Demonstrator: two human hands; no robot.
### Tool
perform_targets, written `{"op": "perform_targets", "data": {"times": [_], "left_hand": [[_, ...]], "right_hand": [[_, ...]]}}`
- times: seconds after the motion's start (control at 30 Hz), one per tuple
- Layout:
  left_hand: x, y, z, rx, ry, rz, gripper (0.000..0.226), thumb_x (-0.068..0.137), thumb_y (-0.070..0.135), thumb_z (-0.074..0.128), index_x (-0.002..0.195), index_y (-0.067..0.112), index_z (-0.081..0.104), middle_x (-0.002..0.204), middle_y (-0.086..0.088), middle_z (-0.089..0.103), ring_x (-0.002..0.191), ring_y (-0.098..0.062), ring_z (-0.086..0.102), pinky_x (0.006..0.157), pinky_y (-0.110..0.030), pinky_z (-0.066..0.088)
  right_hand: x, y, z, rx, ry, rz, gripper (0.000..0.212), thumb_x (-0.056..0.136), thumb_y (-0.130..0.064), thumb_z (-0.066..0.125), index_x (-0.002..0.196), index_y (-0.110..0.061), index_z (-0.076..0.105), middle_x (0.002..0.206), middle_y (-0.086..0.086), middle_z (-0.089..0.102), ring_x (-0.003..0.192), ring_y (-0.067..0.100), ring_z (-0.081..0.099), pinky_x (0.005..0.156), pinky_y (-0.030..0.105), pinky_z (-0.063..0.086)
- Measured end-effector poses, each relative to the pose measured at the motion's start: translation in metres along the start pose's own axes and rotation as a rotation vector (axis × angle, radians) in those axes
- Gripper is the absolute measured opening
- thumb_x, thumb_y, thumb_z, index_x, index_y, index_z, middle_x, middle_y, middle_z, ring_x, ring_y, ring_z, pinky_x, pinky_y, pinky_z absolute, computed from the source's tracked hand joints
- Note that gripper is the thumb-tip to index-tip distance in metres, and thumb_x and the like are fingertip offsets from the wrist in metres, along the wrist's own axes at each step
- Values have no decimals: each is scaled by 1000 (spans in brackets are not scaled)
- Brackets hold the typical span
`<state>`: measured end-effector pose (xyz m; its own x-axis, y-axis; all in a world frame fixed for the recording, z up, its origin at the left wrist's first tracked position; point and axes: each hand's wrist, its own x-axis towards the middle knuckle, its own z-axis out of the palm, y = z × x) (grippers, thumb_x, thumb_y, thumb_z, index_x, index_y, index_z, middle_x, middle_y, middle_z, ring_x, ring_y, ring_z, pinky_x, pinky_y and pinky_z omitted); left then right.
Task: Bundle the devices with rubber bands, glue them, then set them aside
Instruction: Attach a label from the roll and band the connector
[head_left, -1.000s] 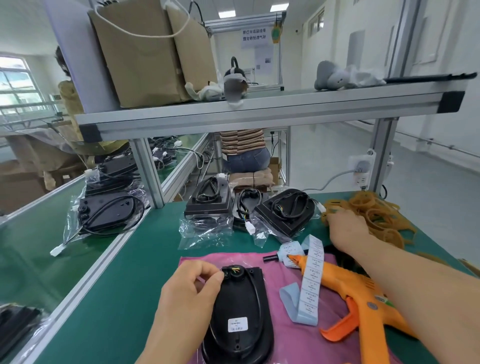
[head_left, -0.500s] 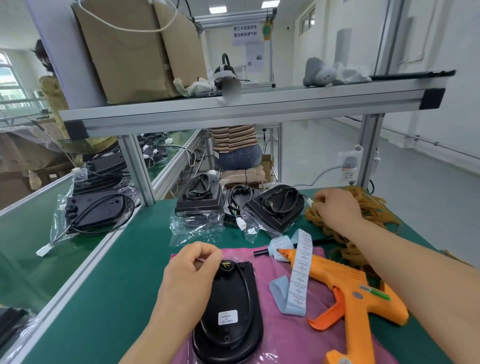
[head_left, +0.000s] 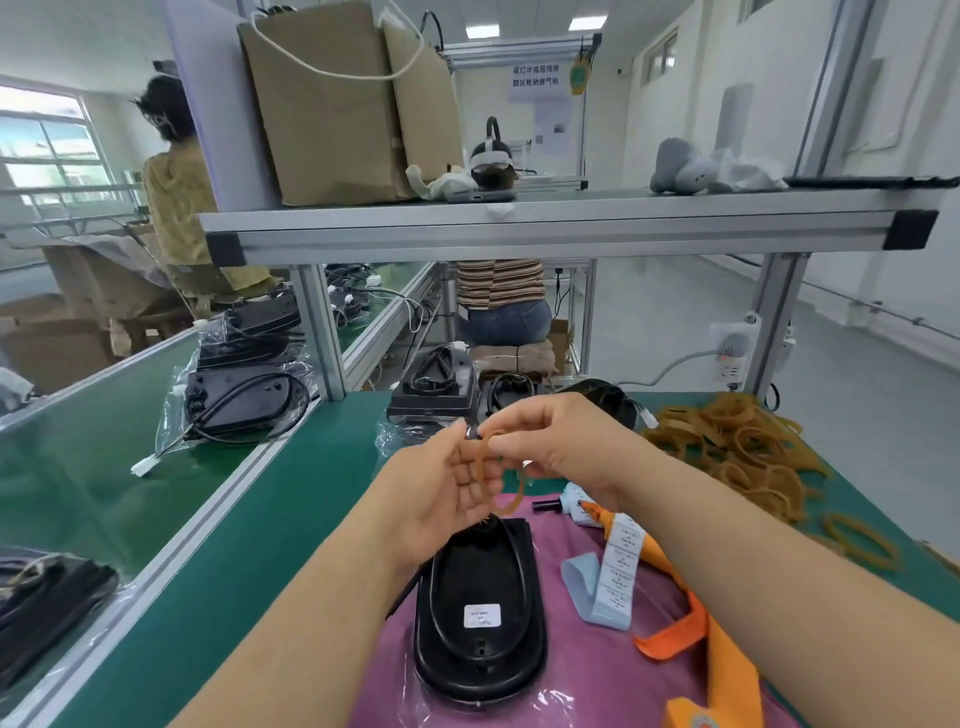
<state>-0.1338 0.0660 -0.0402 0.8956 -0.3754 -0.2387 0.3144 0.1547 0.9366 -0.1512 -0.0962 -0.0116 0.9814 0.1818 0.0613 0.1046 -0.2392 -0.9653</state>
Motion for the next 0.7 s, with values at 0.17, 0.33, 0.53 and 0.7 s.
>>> {"op": "perform_targets", "data": {"times": [0.17,0.33,0.53,0.7], "left_hand": [[-7,-10,-30,-109,-355,-129,29,91,30,51,84,13,74,86,-6,70,81,-19,67,80,-35,49],[-18,-18,-51,-74,-580,59,34,79,7,59,109,11,74,82,-7,69,73,-16,62,65,-24,46],[-9,-7,-90,87,-18,46,31,89,18,66,119,12,68,83,-8,75,47,-3,50,36,-10,31],[2,-35,-95,772,295,-52,38,92,41,66,71,10,68,62,-10,69,43,-12,42,44,-17,33]], "right_hand": [[0,10,15,65,-4,2,11,87,-3,68,96,-6,74,63,-7,68,56,2,62,56,13,49],[-1,23,22,147,-161,88,14,77,-24,80,90,-20,77,77,-4,72,69,1,64,65,16,49],[10,55,4,-584,120,234,30,89,-41,66,90,-12,74,89,8,72,74,14,60,75,31,52],[16,80,16,-469,-9,519,44,90,-53,59,85,-10,61,71,5,64,54,15,59,53,24,53]]}}
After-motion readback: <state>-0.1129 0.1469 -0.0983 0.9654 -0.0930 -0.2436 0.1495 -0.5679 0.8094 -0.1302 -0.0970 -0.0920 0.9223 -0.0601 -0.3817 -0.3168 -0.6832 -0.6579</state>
